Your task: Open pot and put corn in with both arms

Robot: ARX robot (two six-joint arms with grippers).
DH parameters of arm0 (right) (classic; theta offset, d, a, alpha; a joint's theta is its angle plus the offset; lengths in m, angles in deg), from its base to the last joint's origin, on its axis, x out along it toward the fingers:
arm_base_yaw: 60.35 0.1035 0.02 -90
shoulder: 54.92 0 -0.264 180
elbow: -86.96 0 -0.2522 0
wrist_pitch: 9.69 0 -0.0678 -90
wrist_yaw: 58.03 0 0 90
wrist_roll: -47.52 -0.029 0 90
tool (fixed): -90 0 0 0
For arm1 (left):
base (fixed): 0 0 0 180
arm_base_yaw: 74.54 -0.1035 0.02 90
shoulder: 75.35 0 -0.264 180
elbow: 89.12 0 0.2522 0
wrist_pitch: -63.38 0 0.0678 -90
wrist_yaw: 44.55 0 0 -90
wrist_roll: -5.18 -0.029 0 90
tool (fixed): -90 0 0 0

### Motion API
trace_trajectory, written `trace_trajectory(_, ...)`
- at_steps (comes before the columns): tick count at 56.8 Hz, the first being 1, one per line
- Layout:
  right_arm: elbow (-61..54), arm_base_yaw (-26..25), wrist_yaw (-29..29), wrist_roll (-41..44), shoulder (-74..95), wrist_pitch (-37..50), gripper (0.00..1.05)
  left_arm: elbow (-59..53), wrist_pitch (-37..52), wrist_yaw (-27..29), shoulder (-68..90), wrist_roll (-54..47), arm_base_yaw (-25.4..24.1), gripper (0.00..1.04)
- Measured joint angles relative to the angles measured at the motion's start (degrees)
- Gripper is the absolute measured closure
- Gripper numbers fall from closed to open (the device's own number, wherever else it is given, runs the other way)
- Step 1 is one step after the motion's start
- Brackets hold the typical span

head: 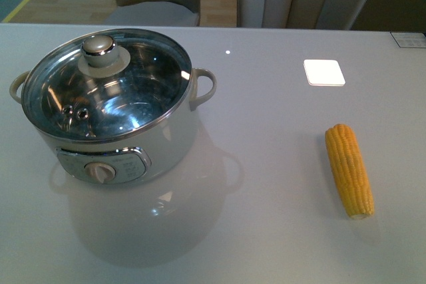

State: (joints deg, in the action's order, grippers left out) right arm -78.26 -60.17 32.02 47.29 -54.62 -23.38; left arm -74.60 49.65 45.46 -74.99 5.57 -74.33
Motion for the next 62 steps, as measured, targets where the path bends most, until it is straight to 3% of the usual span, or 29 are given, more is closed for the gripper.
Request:
trace_trajectory(43,0.0,0.0,0.0,0.0,0.0,0.0,0.09,0.0,0.0,0.0,0.0,-0.02,0.0,0.07)
trace_trajectory(46,0.0,0.0,-0.02,0.0,0.0,0.0,0.09,1.73,-5.05,3.85,2.08,1.38,1.29,0.07)
trace_trajectory(48,0.0,0.0,0.09,0.0,0.0,0.0,0.09,4.74,-11.8,10.01,7.13,3.76,3.63,0.07)
trace_trajectory(51,0.0,0.0,0.02,0.0,-0.02,0.0,0.09,6.49,-13.88,12.41,12.09,4.55,5.44,0.07)
trace_trajectory(62,0.0,0.0,0.04,0.0,-0.02,0.0,0.09,10.69,-2.03,12.55,28.46,5.18,9.27,0.07)
